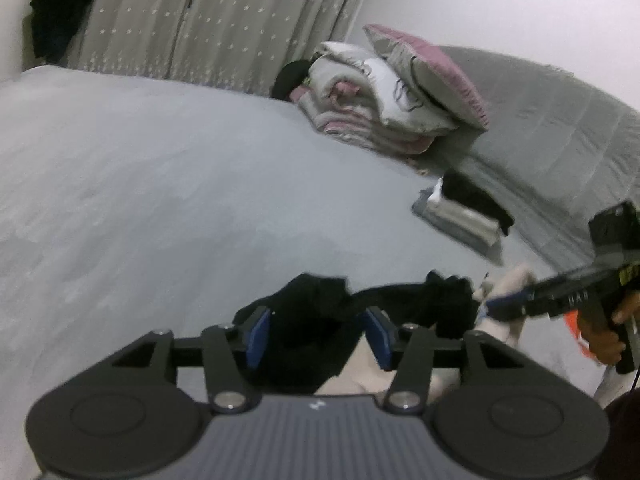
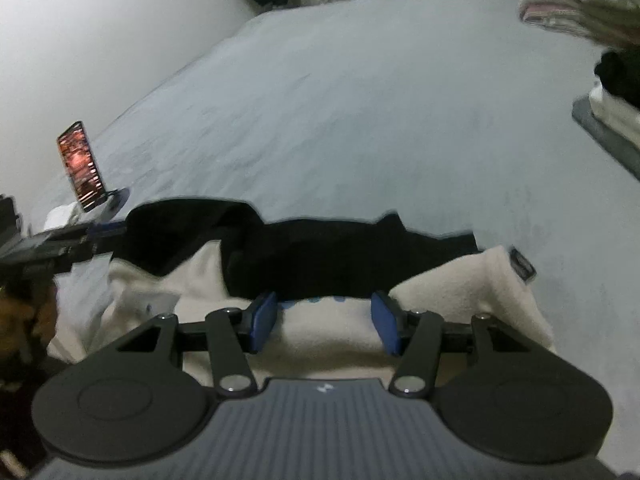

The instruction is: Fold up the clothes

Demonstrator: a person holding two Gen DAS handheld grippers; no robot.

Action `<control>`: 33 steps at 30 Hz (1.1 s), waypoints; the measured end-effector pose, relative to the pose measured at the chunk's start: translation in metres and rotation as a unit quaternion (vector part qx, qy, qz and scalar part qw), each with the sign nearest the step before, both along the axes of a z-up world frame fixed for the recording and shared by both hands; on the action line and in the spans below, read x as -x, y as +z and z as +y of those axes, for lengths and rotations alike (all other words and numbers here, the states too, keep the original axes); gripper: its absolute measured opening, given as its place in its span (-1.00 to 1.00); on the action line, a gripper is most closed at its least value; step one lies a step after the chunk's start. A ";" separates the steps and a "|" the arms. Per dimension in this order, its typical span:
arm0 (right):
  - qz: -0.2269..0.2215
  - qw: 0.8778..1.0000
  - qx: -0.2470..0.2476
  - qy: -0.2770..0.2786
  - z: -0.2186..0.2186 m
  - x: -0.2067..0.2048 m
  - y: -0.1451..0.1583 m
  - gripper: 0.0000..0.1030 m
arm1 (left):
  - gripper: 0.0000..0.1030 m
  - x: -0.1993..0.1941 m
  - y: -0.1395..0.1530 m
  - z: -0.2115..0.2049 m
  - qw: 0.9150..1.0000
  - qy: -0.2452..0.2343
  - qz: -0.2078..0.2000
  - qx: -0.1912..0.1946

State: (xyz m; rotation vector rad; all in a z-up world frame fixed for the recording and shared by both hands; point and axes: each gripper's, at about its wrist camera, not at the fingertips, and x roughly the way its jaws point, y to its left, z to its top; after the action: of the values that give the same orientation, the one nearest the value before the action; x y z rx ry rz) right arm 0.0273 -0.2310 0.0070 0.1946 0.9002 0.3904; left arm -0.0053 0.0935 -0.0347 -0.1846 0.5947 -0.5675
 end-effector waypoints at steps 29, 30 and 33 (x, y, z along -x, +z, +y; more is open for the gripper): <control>-0.067 0.997 -0.010 -0.046 -0.018 0.039 0.018 0.16 | 0.04 -0.072 -0.018 -0.039 0.997 0.009 0.071 -0.017; -0.068 0.997 -0.011 -0.047 -0.016 0.035 0.019 0.16 | -0.02 -0.074 -0.020 -0.040 0.997 0.012 0.076 -0.016; -0.064 0.997 -0.004 -0.041 0.003 0.018 0.014 0.24 | -0.23 -0.077 -0.027 -0.043 0.996 0.020 0.086 -0.017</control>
State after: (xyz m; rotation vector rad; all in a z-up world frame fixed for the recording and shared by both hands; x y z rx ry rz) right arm 0.0093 -0.2280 0.0205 0.2112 0.7628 0.3256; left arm 0.0714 0.0508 -0.0614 -0.2133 0.7661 -0.5061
